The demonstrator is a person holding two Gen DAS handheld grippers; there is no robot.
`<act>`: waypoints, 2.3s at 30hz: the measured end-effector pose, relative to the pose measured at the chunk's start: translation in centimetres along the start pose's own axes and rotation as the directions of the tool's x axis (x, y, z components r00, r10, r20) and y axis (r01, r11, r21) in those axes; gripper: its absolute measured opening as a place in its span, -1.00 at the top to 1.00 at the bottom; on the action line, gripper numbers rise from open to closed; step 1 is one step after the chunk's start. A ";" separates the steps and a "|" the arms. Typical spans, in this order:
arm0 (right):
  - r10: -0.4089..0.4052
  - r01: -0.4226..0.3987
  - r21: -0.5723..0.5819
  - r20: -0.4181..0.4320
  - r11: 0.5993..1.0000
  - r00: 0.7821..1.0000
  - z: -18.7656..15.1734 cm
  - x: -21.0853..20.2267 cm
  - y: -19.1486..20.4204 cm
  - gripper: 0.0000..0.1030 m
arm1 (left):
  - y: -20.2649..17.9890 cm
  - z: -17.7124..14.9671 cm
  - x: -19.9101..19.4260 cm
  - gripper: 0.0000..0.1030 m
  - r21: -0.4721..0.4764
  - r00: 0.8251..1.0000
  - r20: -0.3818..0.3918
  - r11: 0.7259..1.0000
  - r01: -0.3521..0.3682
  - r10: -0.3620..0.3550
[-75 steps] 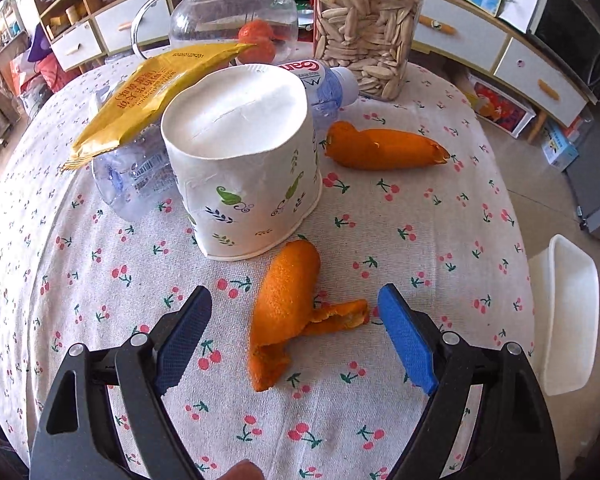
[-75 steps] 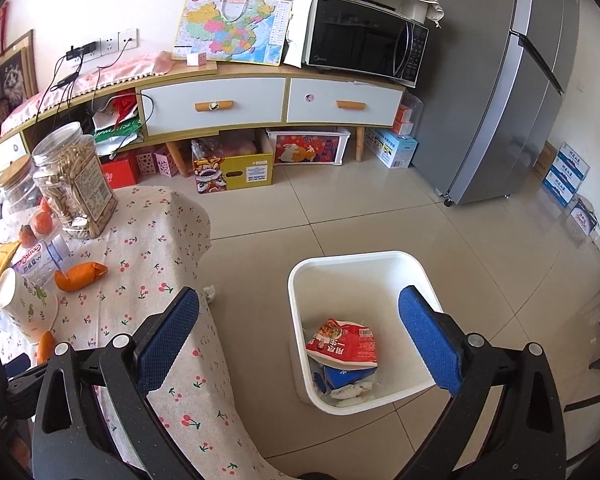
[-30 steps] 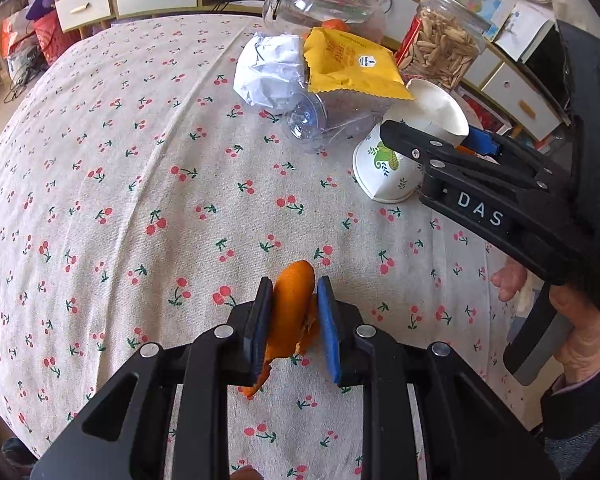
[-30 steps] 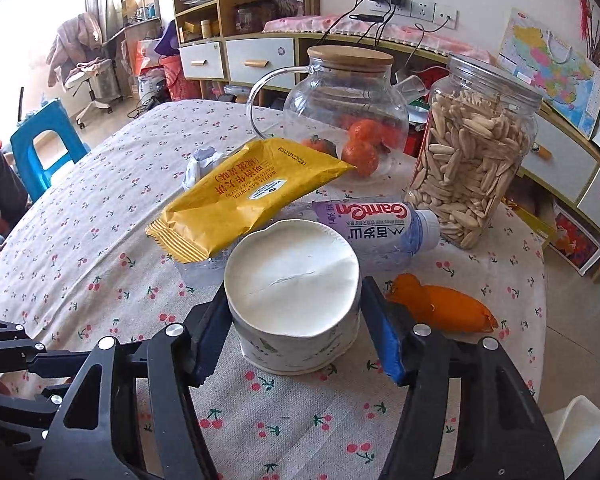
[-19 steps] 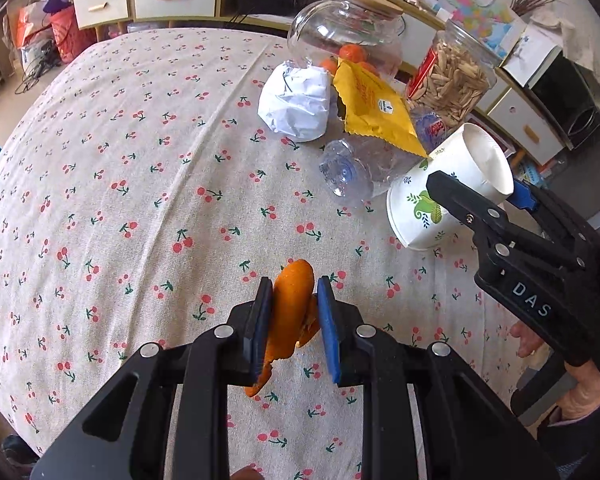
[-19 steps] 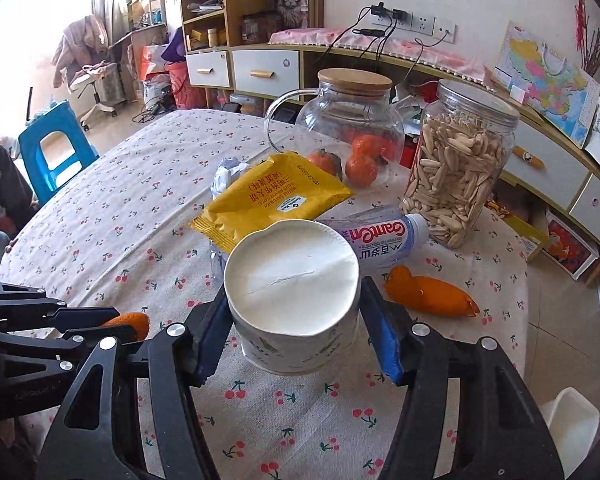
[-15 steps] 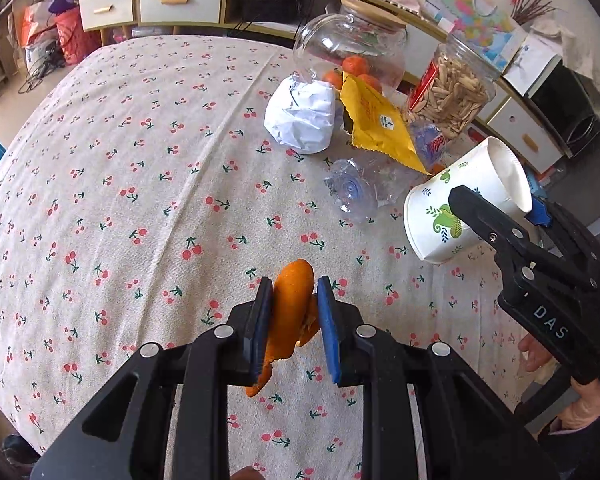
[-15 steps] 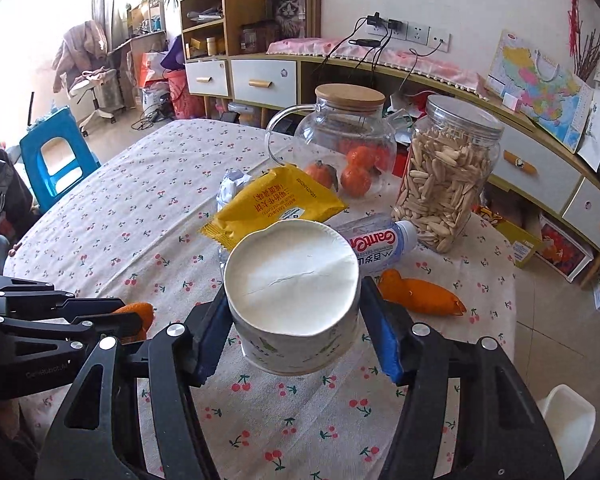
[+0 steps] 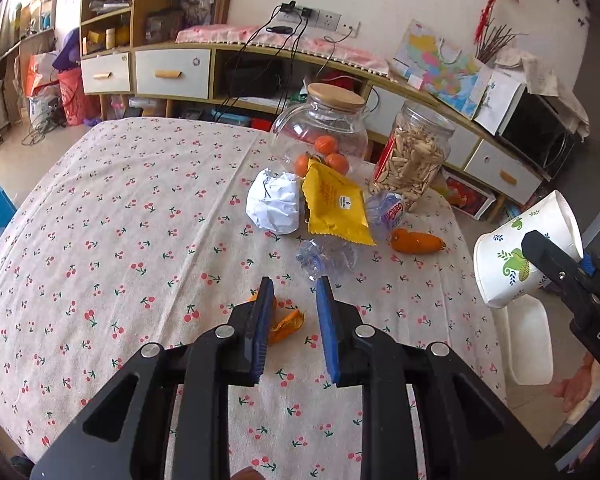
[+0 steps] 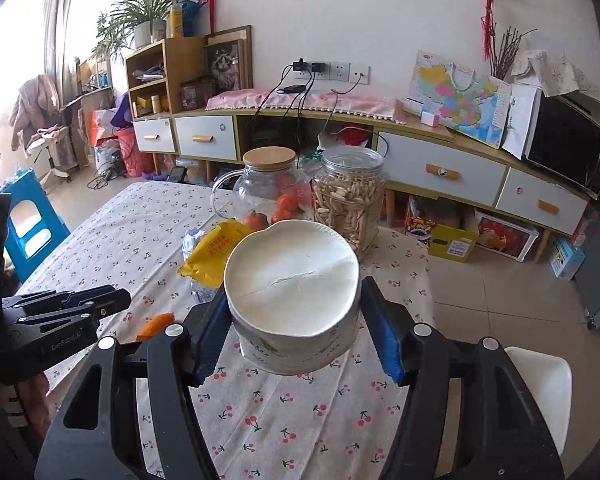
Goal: Collect trash
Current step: 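Carry the cup to the white bin and release it with the right tool while the left holds the peel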
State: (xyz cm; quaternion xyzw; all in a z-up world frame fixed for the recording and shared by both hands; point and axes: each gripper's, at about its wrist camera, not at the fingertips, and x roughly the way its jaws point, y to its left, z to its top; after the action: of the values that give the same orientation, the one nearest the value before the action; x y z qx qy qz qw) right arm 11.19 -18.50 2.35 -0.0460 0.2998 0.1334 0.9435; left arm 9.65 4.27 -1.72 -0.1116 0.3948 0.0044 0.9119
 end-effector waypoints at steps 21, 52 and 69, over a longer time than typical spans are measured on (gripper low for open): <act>-0.023 0.023 0.007 -0.039 1.000 0.999 -3.0 -0.4 -2.1 -0.18 | 2.8 -1.1 10.9 -0.10 -0.034 0.925 -0.372 0.994 -0.099 0.080; -0.147 0.143 0.166 0.014 0.976 0.989 -4.0 -4.6 -9.4 -0.18 | -7.4 1.5 1.1 0.66 0.112 1.000 -0.026 0.994 0.007 -0.004; -0.492 0.530 0.465 -0.211 0.709 0.844 -8.9 -4.5 -26.1 -0.19 | -21.6 -0.5 3.7 0.65 0.291 0.986 -0.095 0.943 0.162 -0.140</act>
State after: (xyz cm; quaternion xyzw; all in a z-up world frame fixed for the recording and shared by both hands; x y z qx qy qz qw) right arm 10.02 -46.02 -2.17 0.1176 0.3330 -0.2181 0.9098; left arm 13.90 -17.18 -0.40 -0.0032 0.4145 -0.1290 0.9009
